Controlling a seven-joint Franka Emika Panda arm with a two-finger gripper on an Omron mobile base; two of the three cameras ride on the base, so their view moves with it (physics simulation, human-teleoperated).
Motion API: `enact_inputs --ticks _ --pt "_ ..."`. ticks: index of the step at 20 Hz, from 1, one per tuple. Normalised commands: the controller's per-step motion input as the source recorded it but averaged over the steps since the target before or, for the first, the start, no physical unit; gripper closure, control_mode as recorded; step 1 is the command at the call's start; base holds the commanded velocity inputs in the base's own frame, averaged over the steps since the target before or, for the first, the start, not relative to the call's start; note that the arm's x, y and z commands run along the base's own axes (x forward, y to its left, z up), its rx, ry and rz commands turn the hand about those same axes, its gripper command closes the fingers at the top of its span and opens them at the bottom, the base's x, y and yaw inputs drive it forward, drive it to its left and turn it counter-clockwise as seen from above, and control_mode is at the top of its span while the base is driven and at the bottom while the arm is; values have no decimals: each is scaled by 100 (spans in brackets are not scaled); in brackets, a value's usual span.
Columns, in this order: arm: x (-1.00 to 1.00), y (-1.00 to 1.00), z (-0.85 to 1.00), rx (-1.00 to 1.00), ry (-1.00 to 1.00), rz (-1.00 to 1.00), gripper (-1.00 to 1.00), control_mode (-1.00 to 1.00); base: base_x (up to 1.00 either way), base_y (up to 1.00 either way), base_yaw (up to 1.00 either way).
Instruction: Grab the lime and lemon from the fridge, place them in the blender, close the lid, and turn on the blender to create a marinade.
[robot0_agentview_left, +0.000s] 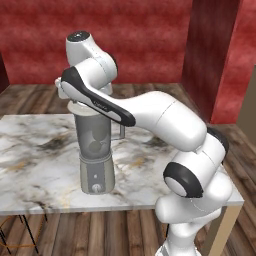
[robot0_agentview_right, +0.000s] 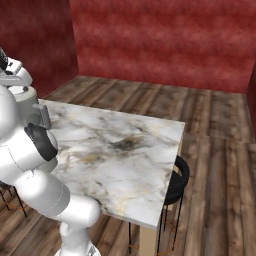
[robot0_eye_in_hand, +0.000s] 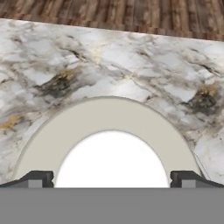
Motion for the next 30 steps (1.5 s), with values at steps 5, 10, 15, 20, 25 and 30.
enact_inputs --ticks 5,10,15,20,25,30 --pt "-3 -4 0 0 0 0 100 -100 0 0 0" --pt "-7 -12 5 0 -2 0 100 -100 0 0 0" --pt "-2 -4 0 0 0 0 100 -100 0 0 0" --pt "0 -4 -2 0 1 0 100 -100 0 0 0" --pt "0 -1 -21 0 5 0 100 -100 0 0 0" --pt "0 -1 -26 0 5 0 100 -100 0 0 0"
